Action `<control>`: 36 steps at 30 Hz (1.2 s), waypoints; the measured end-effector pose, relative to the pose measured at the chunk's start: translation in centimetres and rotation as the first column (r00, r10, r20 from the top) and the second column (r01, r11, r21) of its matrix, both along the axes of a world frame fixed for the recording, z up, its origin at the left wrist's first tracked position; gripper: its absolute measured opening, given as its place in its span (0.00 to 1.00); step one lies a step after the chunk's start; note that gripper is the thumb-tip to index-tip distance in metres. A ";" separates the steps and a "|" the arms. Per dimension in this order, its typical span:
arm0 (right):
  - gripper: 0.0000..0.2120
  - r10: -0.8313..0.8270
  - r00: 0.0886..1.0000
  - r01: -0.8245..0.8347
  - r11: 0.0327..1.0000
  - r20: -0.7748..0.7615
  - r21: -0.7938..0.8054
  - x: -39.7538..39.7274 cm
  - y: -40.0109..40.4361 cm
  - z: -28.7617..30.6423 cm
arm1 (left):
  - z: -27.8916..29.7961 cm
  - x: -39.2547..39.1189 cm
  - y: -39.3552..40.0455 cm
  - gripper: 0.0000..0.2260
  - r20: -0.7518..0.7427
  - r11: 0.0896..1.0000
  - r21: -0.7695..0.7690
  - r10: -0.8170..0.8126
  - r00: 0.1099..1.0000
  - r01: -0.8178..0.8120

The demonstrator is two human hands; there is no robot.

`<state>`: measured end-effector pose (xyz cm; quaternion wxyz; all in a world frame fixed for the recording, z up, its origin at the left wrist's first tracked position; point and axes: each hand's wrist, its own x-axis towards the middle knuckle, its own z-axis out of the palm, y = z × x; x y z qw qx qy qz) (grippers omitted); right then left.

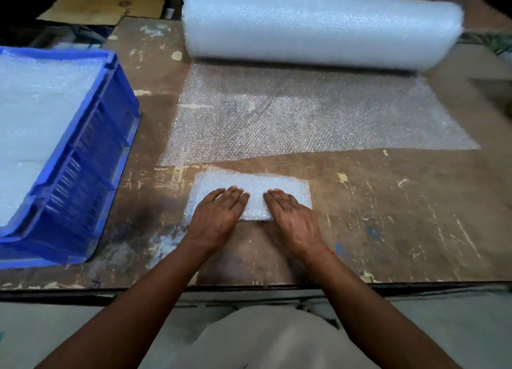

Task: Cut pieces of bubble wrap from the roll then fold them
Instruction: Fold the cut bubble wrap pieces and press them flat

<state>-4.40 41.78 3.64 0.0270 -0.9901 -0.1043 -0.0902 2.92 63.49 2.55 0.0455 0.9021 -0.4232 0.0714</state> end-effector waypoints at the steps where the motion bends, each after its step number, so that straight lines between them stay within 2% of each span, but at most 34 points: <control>1: 0.28 -0.033 0.999 0.033 0.999 0.006 0.004 -0.3 -1.0 0.0 | 0.1 0.3 -1.2 0.32 -0.005 1.000 -0.003 -0.019 1.000 0.019; 4: 0.29 -0.122 0.992 0.122 0.992 0.012 0.027 -1.7 -4.7 0.2 | 0.4 1.1 -5.7 0.34 -0.011 0.994 -0.032 -0.103 0.995 0.103; 7: 0.25 -0.227 0.973 0.226 0.974 0.038 0.027 -3.0 -9.9 0.3 | 1.2 1.8 -11.6 0.33 -0.004 0.976 -0.048 -0.212 0.977 0.212; 10: 0.36 -0.326 0.945 0.324 0.940 0.001 0.102 -4.3 -15.4 0.4 | 1.8 2.4 -18.3 0.33 0.005 0.954 -0.029 -0.298 0.955 0.298; 12: 0.37 -0.383 0.924 0.383 0.919 -0.014 0.092 -5.6 -19.8 0.6 | 2.1 2.8 -23.6 0.27 0.046 0.923 -0.019 -0.382 0.923 0.383; 15: 0.29 -0.440 0.898 0.437 0.896 0.025 0.073 -7.4 -27.0 0.6 | 2.8 2.6 -32.4 0.26 0.055 0.882 -0.002 -0.470 0.881 0.471; 19: 0.24 -0.539 0.835 0.537 0.842 0.106 0.053 -9.9 -37.0 0.7 | 3.4 1.8 -44.5 0.35 0.023 0.839 0.013 -0.544 0.839 0.544; 24: 0.24 -0.649 0.748 0.651 0.759 0.139 0.037 -14.4 -49.4 0.6 | 3.5 -0.2 -60.7 0.27 0.024 0.719 0.043 -0.695 0.719 0.694; 28: 0.25 -0.725 0.663 0.727 0.683 0.188 0.069 -16.8 -58.2 0.1 | 4.3 -2.0 -72.3 0.30 0.015 0.627 0.054 -0.779 0.627 0.777; 32: 0.25 -0.792 0.561 0.804 0.590 0.239 0.067 -18.0 -65.5 0.7 | 4.5 -2.6 -82.3 0.31 0.085 0.541 -0.025 -0.837 0.541 0.841; 36: 0.24 -0.867 0.455 0.881 0.472 0.202 0.040 -18.4 -70.7 0.7 | 4.3 -3.4 -90.0 0.30 0.099 0.509 -0.028 -0.855 0.509 0.860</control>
